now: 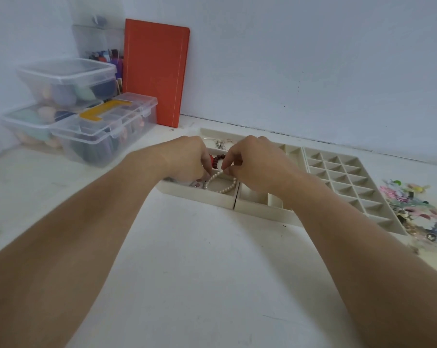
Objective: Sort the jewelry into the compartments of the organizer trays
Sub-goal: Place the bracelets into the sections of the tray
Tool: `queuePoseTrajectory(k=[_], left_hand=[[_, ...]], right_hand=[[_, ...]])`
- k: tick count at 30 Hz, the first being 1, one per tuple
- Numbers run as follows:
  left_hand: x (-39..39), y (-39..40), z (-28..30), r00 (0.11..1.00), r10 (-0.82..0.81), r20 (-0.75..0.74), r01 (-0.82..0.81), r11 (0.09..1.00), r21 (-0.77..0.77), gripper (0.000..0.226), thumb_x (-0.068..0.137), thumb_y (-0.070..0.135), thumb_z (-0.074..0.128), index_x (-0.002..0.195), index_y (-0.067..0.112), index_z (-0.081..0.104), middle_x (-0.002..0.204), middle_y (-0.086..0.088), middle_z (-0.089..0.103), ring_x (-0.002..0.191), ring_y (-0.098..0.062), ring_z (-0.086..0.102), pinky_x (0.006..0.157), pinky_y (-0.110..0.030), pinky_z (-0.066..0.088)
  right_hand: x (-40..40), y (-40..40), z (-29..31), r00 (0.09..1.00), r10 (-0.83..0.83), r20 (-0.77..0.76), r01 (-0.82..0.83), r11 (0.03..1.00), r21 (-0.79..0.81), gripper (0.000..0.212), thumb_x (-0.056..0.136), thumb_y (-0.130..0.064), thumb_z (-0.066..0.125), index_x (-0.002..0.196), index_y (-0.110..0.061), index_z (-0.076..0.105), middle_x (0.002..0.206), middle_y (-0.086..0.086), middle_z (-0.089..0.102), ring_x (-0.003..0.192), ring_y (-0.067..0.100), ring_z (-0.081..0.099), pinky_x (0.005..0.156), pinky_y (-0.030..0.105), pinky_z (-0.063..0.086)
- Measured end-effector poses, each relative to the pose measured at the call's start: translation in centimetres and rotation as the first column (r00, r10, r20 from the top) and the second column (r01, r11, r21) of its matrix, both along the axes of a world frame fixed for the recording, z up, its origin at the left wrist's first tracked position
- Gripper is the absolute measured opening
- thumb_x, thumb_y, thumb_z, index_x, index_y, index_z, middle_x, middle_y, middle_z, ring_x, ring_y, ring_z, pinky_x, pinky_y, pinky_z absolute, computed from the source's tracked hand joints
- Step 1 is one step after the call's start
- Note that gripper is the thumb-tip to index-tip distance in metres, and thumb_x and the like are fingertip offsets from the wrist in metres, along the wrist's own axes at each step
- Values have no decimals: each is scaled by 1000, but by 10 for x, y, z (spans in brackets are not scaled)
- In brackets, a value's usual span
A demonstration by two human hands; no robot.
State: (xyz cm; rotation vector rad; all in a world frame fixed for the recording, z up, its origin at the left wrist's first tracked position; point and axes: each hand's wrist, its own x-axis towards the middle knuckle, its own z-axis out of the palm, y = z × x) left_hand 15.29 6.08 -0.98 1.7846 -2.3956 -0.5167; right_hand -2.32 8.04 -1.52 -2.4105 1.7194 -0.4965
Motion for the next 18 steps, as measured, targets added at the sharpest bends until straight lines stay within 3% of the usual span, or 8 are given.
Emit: queuePoseTrajectory(k=[4, 8, 10, 15, 18], left_hand=[[-2, 0, -4, 1000, -7, -5, 7, 1000, -24, 14, 82, 21, 78, 85, 34, 76, 81, 6, 70, 83, -17, 67, 78, -35, 58], [-3, 1, -5, 1000, 3, -23, -3, 1000, -7, 17, 82, 17, 77, 90, 31, 77, 77, 7, 70, 77, -12, 65, 64, -26, 50], [-2, 1, -5, 1000, 5, -6, -5, 1000, -10, 20, 81, 15, 76, 88, 34, 76, 79, 9, 70, 78, -11, 64, 62, -25, 47], [-4, 1, -7, 1000, 9, -4, -9, 1000, -18, 18, 83, 16, 74, 93, 30, 76, 84, 5, 73, 83, -14, 67, 79, -33, 57], [-7, 1, -11, 1000, 9, -23, -10, 999, -51, 14, 83, 18, 75, 90, 30, 76, 83, 3, 71, 82, -16, 68, 80, -35, 58]], right_hand=[[2, 4, 4, 996, 40, -77, -36, 998, 52, 19, 90, -27, 64, 95, -38, 78, 94, -8, 66, 91, 19, 63, 79, 35, 55], [3, 5, 0, 981, 53, -187, -20, 985, 174, 19, 94, -34, 60, 97, -33, 79, 78, -9, 61, 85, 20, 62, 72, 32, 52], [3, 6, 1, 984, 63, -167, -27, 978, 208, 21, 95, -36, 60, 92, -27, 79, 71, -7, 62, 79, 19, 63, 69, 32, 53], [2, 10, 11, 970, 150, -189, -89, 951, 297, 25, 98, -35, 58, 87, -23, 76, 61, -8, 52, 59, 5, 47, 49, 19, 32], [-2, 5, 15, 996, 72, -52, -57, 965, 256, 23, 98, -26, 56, 88, -29, 75, 64, -12, 53, 59, 6, 48, 49, 17, 33]])
